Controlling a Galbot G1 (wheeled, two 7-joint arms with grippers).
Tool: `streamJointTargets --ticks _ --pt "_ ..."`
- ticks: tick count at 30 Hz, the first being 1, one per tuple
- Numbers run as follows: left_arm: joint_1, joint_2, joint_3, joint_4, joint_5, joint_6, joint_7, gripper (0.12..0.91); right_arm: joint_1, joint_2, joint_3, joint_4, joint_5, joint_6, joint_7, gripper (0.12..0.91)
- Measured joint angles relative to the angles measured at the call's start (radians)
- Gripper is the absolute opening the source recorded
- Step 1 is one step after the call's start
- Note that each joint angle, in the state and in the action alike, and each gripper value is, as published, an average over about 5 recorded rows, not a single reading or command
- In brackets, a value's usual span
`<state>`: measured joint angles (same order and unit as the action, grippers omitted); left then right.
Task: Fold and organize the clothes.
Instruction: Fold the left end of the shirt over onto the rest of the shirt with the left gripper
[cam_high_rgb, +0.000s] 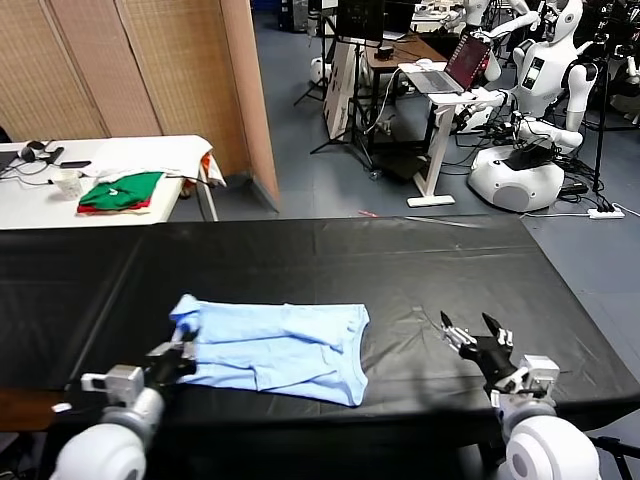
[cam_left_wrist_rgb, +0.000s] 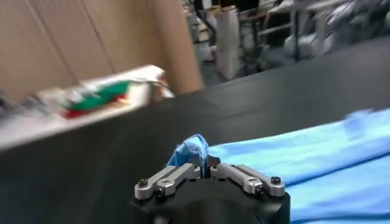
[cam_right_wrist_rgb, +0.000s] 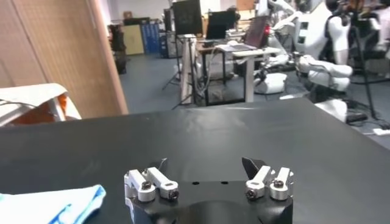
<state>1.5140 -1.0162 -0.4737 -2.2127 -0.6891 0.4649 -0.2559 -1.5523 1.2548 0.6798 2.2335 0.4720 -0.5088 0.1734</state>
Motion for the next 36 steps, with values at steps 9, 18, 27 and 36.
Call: streamJointTargets --ticks 9,18,27,36 --pt "-0.115 -0.058 0.202 -0.008 -0.089 0.008 -0.02 0.185 -0.05 0.038 0.034 0.022 -0.018 0.003 -0.006 0.907" --pt "-0.154 -0.106 0.293 0.002 -0.097 0.003 -0.017 0.185 -0.057 0.05 0.031 0.017 -0.026 0.005 -0.009 0.907" --pt "-0.181 -0.166 0.343 0.029 -0.095 -0.001 -0.012 0.185 -0.06 0.049 0.032 0.01 -0.03 0.006 -0.013 0.907" --pt "-0.21 -0.208 0.353 0.072 -0.084 -0.006 -0.006 0.185 -0.058 0.053 0.03 0.007 -0.038 0.006 -0.013 0.907"
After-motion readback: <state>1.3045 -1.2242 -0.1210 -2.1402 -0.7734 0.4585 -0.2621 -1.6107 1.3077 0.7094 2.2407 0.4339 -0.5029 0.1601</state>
